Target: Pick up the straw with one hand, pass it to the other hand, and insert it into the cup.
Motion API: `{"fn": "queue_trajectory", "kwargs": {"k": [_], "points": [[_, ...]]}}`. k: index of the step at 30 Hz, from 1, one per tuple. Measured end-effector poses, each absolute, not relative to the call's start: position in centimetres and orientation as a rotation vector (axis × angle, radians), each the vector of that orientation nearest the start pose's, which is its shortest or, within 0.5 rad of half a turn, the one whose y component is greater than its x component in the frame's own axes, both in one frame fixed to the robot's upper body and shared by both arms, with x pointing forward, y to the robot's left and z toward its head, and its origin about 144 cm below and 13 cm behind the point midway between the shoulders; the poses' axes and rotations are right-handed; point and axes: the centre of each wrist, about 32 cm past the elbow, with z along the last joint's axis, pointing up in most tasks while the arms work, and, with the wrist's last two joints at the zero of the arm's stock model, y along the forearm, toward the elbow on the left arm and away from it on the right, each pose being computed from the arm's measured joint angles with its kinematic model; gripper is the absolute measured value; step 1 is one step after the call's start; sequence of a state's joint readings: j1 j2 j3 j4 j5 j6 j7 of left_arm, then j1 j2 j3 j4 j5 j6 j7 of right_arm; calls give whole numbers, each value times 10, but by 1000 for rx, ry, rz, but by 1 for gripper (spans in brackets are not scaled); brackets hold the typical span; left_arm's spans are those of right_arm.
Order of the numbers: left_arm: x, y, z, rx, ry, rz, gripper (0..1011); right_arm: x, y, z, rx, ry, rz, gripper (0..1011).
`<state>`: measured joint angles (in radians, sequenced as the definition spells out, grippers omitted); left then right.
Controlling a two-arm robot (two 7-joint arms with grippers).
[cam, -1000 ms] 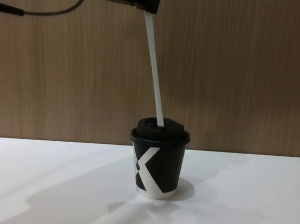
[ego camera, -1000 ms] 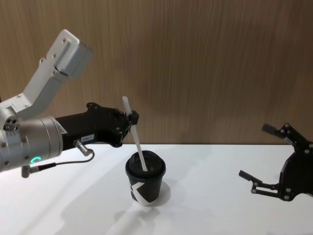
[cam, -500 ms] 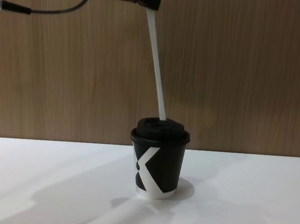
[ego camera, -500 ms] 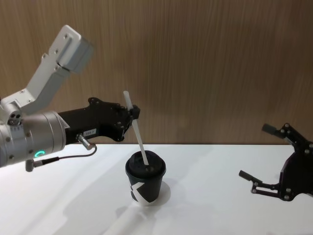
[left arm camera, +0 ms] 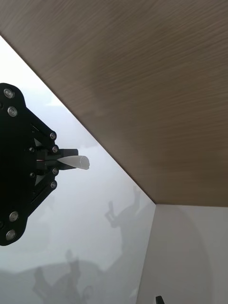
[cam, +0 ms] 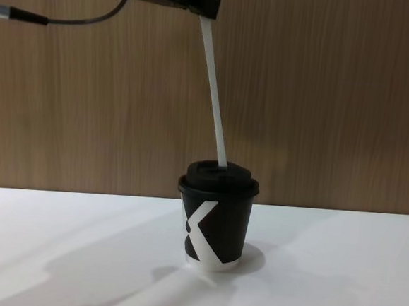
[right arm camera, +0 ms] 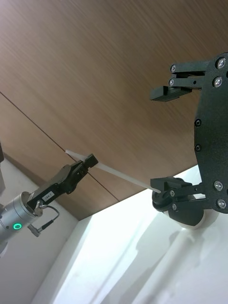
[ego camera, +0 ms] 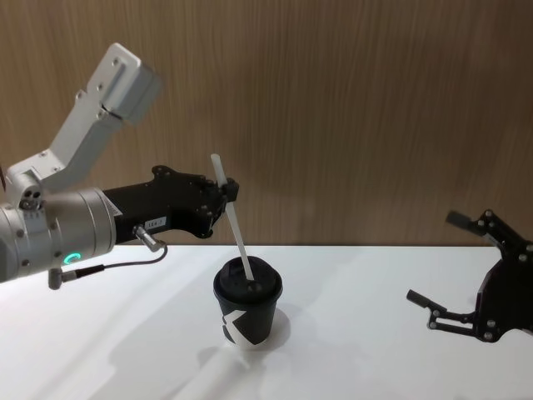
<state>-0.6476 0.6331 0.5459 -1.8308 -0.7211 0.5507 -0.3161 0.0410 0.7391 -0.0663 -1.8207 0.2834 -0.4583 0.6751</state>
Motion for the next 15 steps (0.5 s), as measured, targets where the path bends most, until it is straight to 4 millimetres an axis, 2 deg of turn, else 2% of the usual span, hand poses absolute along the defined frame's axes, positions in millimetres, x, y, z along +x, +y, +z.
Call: {"fn": "queue_trajectory", "kwargs": {"k": [15], "points": [[523, 219, 1381, 204, -55, 686, 5, 456, -358, 1281, -73, -794, -574, 1001]]}}
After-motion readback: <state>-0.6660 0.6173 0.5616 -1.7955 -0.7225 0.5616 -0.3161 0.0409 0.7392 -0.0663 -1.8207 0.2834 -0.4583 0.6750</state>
